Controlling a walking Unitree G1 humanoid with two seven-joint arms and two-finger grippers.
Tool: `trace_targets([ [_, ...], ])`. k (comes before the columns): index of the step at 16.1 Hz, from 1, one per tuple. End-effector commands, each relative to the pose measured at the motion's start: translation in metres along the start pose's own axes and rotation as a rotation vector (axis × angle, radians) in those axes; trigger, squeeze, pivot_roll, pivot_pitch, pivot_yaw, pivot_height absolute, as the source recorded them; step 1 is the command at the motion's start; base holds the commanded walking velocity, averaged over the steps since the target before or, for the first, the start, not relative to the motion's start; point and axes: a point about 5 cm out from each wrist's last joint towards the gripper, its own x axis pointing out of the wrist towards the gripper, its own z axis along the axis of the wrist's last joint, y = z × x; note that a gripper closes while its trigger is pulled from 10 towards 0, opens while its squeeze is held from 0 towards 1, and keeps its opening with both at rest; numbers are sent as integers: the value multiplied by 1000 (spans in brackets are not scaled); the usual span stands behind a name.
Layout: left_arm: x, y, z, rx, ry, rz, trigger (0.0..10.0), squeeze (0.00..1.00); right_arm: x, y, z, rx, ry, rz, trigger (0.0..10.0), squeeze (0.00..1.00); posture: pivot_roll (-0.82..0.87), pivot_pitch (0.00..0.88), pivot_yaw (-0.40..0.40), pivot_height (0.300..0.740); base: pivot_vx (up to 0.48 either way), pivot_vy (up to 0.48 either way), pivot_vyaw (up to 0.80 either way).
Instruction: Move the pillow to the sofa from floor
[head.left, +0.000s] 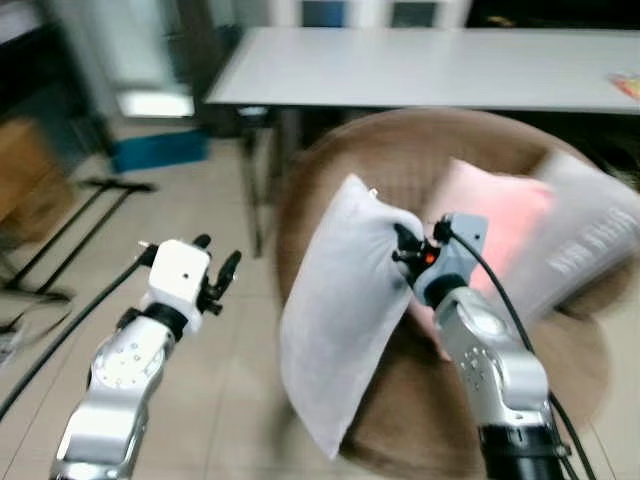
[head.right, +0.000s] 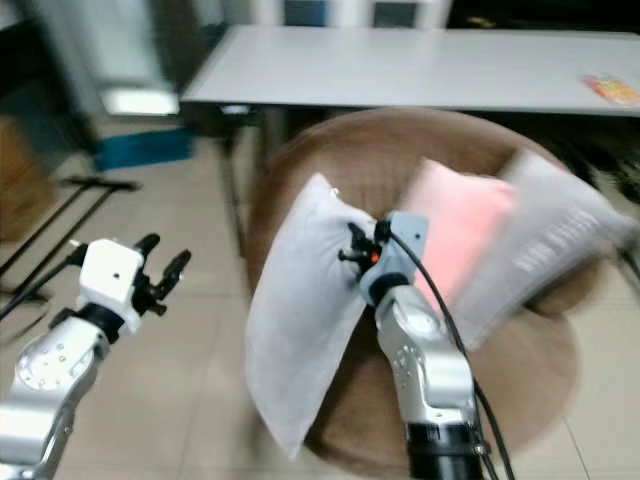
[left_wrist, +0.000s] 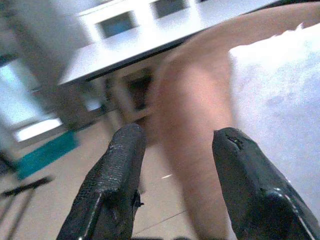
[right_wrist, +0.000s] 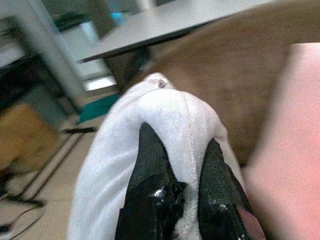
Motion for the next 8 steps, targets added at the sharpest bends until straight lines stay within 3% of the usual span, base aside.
trace_targets([
  [1, 0, 2, 3, 13, -7, -7, 10000, 0, 0, 0, 16, -10, -73, -4, 10000, 0, -34, 0, 27, 740, 289, 0, -788],
  [3, 0, 2, 3, 15, -7, -8, 10000, 0, 0, 2, 16, -21, -79, 16, 10000, 0, -33, 0, 28, 740, 283, 0, 0],
  [8, -1, 2, 2, 36, 12, -34, 10000, 0, 7, 17, 18, -30, -75, 132, 10000, 0, -19, 0, 27, 740, 0, 0, 0],
])
